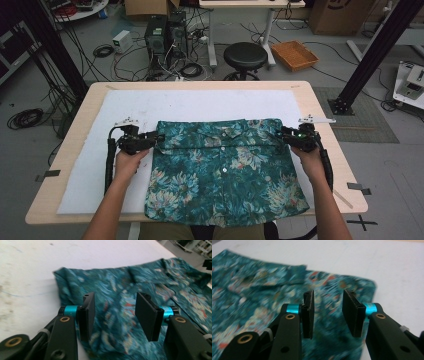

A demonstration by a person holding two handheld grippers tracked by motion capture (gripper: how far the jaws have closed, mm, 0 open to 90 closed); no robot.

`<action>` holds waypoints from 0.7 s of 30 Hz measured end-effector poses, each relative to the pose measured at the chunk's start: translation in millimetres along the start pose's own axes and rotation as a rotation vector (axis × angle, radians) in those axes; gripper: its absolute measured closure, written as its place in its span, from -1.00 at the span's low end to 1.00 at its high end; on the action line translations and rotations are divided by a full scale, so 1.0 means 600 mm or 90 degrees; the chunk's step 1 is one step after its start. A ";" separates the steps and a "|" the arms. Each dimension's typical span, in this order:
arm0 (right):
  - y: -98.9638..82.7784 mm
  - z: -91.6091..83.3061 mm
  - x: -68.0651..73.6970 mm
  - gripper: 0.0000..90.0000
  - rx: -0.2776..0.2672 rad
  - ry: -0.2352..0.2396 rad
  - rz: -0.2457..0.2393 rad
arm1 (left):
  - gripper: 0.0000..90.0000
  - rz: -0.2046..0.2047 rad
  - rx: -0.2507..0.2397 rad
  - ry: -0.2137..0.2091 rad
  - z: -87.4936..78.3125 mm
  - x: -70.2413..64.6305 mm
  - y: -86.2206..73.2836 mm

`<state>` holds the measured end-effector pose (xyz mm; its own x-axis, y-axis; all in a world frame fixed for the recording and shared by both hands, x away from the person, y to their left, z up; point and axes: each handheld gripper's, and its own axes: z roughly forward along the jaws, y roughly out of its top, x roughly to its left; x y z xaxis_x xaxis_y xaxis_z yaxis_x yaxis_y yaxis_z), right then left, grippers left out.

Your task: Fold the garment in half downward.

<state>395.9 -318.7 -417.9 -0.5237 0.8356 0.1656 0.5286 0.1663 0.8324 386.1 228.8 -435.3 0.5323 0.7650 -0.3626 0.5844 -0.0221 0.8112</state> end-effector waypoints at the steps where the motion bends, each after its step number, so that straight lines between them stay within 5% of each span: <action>1: -0.004 0.001 0.007 0.41 0.009 0.005 -0.009 | 0.12 0.009 0.006 0.001 0.002 -0.005 -0.003; 4: -0.014 0.011 0.020 0.61 0.059 -0.040 -0.061 | 0.15 0.033 0.034 0.013 0.011 -0.013 -0.009; 6: -0.019 0.014 0.020 0.90 0.061 -0.053 -0.069 | 0.61 0.062 0.039 0.037 0.013 -0.020 -0.013; 8: -0.022 0.014 0.019 0.96 0.059 -0.060 -0.066 | 0.92 0.076 0.038 0.043 0.014 -0.024 -0.016; 15: -0.035 -0.013 0.014 0.97 0.021 -0.023 -0.043 | 0.94 0.086 0.009 0.019 -0.010 -0.039 -0.022; 21: -0.058 -0.040 0.010 0.97 0.023 0.009 -0.035 | 0.94 0.092 0.002 0.006 -0.040 -0.052 -0.039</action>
<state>358.4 -331.6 -433.0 -0.5615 0.8176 0.1277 0.5222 0.2303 0.8212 341.1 220.8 -431.7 0.6049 0.7600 -0.2376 0.5038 -0.1342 0.8533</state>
